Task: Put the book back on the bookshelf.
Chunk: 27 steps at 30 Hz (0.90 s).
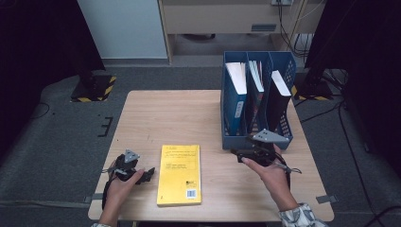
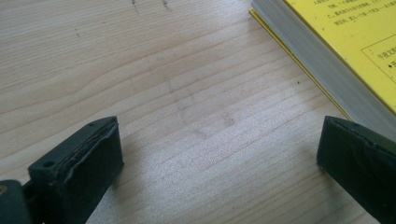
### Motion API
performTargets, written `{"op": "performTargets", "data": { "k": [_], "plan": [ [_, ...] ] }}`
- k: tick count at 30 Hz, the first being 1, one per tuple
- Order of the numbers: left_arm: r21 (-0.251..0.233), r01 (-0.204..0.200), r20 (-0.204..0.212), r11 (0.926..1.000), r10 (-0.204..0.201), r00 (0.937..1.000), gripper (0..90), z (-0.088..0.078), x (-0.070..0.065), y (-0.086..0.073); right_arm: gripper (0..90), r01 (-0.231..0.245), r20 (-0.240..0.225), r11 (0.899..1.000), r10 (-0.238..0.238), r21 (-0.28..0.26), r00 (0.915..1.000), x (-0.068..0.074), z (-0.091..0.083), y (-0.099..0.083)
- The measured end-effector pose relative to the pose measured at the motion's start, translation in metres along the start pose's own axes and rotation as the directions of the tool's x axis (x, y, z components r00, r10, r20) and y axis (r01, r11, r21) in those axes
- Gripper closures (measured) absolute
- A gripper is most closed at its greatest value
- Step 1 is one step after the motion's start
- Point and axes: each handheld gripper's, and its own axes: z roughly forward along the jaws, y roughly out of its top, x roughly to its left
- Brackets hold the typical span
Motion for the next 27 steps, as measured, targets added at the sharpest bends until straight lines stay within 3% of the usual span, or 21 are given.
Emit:
{"op": "performTargets", "data": {
  "k": [6,7,9,15,16,17,19,22,27],
  "plan": [
    [0.001,0.009,0.022,1.0000,-0.009,0.9997,0.7,-0.002,0.001,0.000,19.1,0.059,-0.008,0.995,-0.059,0.074,0.9982,0.021,0.015,-0.016],
    [0.003,0.011,0.031,0.9999,-0.011,0.9995,2.2,-0.003,0.001,0.000,19.3,0.077,-0.049,0.993,-0.072,0.095,0.9962,0.030,0.021,-0.019],
    [0.007,0.016,0.052,0.9998,-0.016,0.9985,3.9,-0.005,0.000,0.002,19.4,0.096,-0.058,0.991,-0.090,0.098,0.9942,0.038,0.026,-0.020],
    [-0.017,0.022,0.055,0.9996,-0.021,0.9983,5.1,-0.009,-0.002,0.006,21.4,0.098,-0.086,0.984,-0.086,0.151,0.9926,0.048,0.041,-0.026],
    [-0.027,0.020,0.051,0.9994,-0.019,0.9985,7.0,-0.011,-0.002,0.006,21.0,0.095,-0.092,0.978,-0.079,0.186,0.9926,0.052,0.049,-0.031],
    [-0.037,0.021,0.049,0.9991,-0.019,0.9986,7.0,-0.011,-0.002,0.007,21.0,0.095,-0.092,0.978,-0.079,0.186,0.9926,0.052,0.049,-0.031],
    [-0.048,0.021,0.057,0.9986,-0.018,0.9982,7.2,-0.013,-0.004,0.008,20.6,0.114,-0.104,0.968,-0.093,0.222,0.9902,0.058,0.059,-0.034],
    [-0.063,0.017,0.057,0.9979,-0.013,0.9983,7.4,-0.016,-0.008,0.009,20.6,0.115,-0.112,0.967,-0.091,0.229,0.9896,0.060,0.064,-0.035],
    [-0.088,0.016,0.098,0.9960,-0.007,0.9951,9.9,-0.019,-0.016,0.014,24.1,0.156,-0.156,0.951,-0.117,0.268,0.9809,0.072,0.074,-0.042]
  ]
}}
